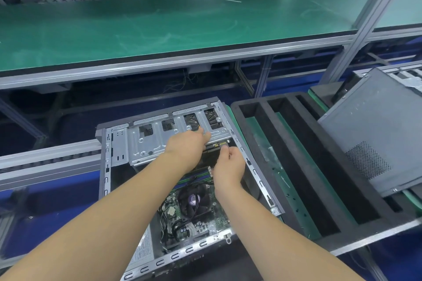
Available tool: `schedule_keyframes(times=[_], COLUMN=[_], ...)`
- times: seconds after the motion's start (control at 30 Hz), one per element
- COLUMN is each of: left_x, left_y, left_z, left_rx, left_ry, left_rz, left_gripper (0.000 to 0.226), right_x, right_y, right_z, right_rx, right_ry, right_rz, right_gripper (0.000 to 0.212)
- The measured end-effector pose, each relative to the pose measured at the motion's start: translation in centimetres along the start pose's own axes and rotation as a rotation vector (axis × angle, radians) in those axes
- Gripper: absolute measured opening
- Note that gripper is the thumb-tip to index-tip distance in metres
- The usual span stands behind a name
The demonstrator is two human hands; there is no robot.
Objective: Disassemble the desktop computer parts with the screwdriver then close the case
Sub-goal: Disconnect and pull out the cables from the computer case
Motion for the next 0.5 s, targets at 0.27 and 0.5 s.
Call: schedule_keyframes(times=[0.27, 0.5], left_x=[0.3, 0.4], left_y=[0.4, 0.2], left_z=[0.0, 0.2], left_rx=[0.045, 0.066], left_ry=[-0.012, -0.018], left_rz=[-0.003, -0.017], left_gripper=[0.050, 0.067], right_x=[0.4, -0.3], right_y=[0.8, 1.1], right_z=[0.3, 0.3], right_rx=[-0.110, -0.061], right_ry=[0.098, 0.070], right_rz=[0.013, 0.024], right_gripper=[0.034, 0.035])
Point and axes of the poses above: each hand's wrist, its own x-axis away from the middle knuckle, its own y-axis out of the palm, z = x × y, the point moved 7 cm from there along -x, towards the middle knuckle, and after that the axes turned 1 degree about -x, right-handed, at the moved point
